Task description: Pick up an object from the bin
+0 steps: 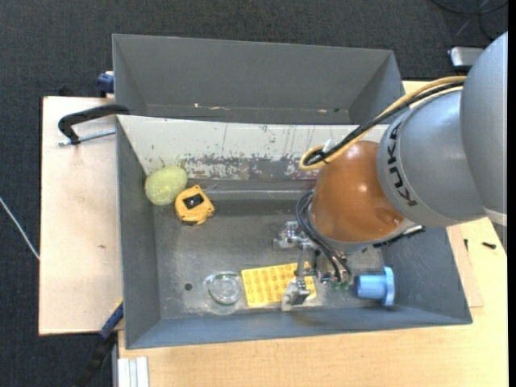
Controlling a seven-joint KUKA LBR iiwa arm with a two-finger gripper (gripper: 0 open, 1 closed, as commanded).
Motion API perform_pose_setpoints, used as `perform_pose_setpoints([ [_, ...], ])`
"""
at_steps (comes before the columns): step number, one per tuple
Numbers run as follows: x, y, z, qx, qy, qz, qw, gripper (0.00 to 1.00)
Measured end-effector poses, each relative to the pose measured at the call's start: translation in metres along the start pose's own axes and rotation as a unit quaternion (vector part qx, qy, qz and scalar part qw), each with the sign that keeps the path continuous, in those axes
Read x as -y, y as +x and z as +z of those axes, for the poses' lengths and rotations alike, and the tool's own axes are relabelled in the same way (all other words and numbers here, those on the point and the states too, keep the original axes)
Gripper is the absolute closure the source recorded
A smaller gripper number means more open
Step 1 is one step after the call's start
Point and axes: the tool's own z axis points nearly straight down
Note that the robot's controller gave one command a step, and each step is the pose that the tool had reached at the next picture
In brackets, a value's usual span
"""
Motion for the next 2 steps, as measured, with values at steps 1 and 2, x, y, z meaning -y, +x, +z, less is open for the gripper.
perform_pose_setpoints([
  [1,0.004,-0.0005,-0.0014,0.0022,-0.002,-0.05,0.9988,1.0],
  [2,0.004,-0.0005,-0.0014,0.0022,-0.002,-0.05,0.9988,1.0],
])
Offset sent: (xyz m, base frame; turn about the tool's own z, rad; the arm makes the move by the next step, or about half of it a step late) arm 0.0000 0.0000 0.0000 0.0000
